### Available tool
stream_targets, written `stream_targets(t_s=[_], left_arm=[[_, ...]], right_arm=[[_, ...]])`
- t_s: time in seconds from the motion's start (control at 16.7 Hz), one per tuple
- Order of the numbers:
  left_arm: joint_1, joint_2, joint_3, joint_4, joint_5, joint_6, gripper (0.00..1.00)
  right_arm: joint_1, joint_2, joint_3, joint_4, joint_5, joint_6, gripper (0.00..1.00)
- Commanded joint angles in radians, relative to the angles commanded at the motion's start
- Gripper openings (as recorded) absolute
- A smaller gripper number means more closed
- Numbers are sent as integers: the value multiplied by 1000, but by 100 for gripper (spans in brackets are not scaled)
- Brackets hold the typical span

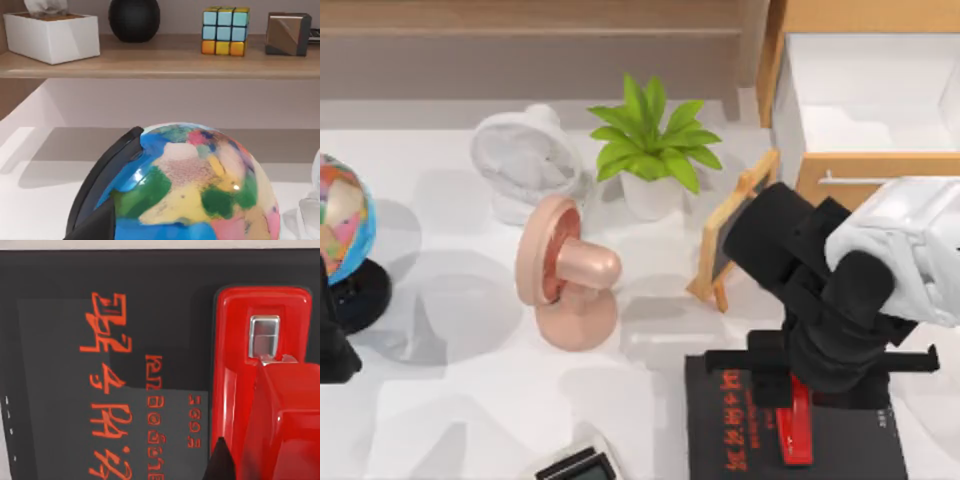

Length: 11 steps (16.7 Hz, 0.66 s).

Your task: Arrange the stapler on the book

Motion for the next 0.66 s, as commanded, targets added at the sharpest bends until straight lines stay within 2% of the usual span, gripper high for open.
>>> stream_targets(t_s=[0.3,0.66], left_arm=[[0,0,0,0,0,0,100],[0,0,0,0,0,0,100]], right_arm=[[0,0,0,0,0,0,98],[0,0,0,0,0,0,100]])
